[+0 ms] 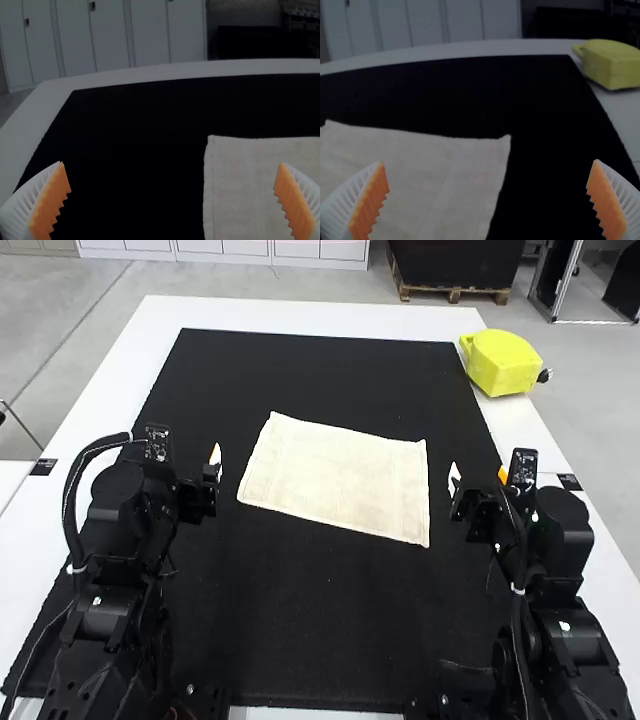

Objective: Fold the towel.

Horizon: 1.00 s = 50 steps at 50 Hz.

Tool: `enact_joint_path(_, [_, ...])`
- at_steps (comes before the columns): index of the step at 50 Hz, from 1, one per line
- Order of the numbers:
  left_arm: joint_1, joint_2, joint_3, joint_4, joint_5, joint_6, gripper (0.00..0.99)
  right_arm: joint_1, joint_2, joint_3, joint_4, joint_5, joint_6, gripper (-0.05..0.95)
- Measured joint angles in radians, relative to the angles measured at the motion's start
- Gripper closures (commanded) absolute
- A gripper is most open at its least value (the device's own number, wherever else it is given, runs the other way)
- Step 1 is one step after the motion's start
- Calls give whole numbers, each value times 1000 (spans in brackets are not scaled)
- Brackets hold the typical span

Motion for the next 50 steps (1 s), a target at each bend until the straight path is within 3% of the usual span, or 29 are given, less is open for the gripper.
enact_joint_path(22, [0,0,0,22,-2,18,36,0,0,0,11,0,-81,-15])
enact_joint_path(28, [5,0,0,130,-56,74,39,0,0,0,134,1,-175,-2])
enact_joint_path(34, [10,0,0,291,-136,122,39,0,0,0,326,27,-256,-2])
enact_joint_path(38, [10,0,10,306,-166,146,39,-6,-1,12,338,38,-281,0])
enact_joint_path(43, [10,22,74,292,-187,165,39,-15,21,71,329,47,-298,-2])
enact_joint_path(50, [10,229,298,291,-203,177,38,-26,249,304,318,62,-287,-2])
